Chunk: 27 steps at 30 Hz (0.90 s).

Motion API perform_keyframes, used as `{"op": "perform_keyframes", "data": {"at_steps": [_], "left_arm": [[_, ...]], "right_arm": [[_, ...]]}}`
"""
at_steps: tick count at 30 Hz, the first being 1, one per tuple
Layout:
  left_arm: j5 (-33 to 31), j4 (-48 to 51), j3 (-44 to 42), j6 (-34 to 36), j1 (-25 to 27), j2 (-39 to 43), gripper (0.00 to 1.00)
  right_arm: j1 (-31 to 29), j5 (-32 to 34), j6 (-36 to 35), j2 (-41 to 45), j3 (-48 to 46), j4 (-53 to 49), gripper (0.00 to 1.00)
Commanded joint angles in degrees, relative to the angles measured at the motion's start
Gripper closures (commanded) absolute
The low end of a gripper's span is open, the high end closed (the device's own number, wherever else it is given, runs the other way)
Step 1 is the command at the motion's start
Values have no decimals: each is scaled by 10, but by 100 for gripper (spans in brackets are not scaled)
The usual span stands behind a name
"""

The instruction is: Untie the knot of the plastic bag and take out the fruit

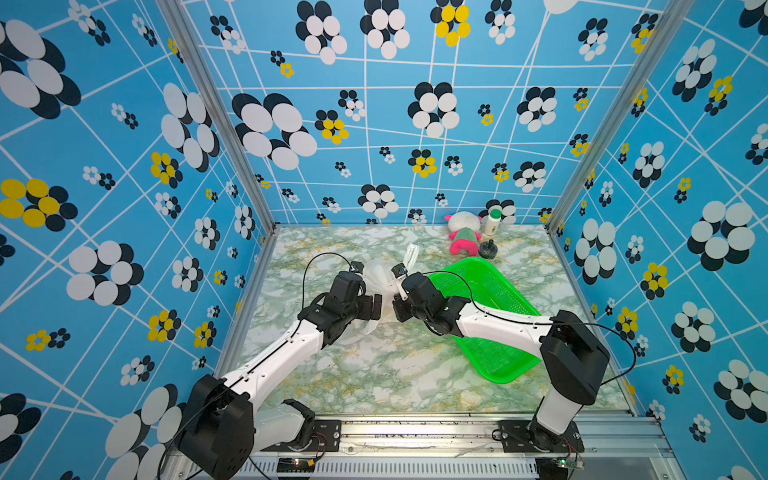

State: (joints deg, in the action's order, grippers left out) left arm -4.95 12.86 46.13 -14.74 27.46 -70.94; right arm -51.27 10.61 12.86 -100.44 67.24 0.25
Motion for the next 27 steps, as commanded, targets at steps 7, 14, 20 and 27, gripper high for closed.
{"op": "perform_keyframes", "data": {"at_steps": [7,14,20,27], "left_arm": [[-29,3,22,10,2,-51,3],[-61,22,73,8,2,-74,81],[-73,17,73,9,3,-72,100],[-119,28,20,-40,-33,-8,100]], "right_arm": [[-3,-14,2,6,6,-2,100],[-3,-13,2,2,5,-1,100],[-3,4,2,7,-7,1,100],[9,21,23,22,-38,17,100]]}}
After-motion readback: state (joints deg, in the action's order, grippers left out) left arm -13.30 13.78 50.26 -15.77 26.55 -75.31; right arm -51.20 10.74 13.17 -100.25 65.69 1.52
